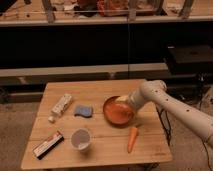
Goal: Drag the ceramic bowl in a circle
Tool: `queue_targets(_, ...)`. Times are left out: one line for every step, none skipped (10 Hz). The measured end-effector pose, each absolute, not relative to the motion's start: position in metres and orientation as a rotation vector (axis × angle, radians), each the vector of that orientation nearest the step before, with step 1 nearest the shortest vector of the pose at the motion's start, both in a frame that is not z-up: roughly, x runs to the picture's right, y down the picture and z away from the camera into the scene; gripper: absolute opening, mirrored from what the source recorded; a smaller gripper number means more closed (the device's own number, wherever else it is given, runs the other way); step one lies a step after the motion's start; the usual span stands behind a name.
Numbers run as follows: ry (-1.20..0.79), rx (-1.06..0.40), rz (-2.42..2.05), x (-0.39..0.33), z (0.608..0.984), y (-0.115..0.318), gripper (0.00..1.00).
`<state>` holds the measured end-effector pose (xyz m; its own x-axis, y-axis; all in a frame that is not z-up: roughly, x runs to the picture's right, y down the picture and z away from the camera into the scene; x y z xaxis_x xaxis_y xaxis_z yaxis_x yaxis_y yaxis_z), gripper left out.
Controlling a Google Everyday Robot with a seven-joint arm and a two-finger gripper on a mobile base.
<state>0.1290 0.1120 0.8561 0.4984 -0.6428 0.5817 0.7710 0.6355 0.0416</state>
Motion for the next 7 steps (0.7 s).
queue_targets(-0.601,-0.249,-0.868,0.128,0.86,0.114,0.8)
queue_targets(-0.614,-0.277,-0.869,0.126,0.875,0.125,0.8)
queue_targets(-0.616,-0.292,-0.871,0.127,0.883,0.131,0.8)
queue_targets(-0.614,-0.305,-0.874,0.128,0.887,0.134,0.8)
queue_targets(-0.613,-0.312,-0.874,0.129,0.889,0.135,0.8)
queue_targets(-0.613,-0.314,-0.874,0.129,0.89,0.136,0.77)
queue_targets(-0.614,-0.313,-0.877,0.129,0.889,0.136,0.66)
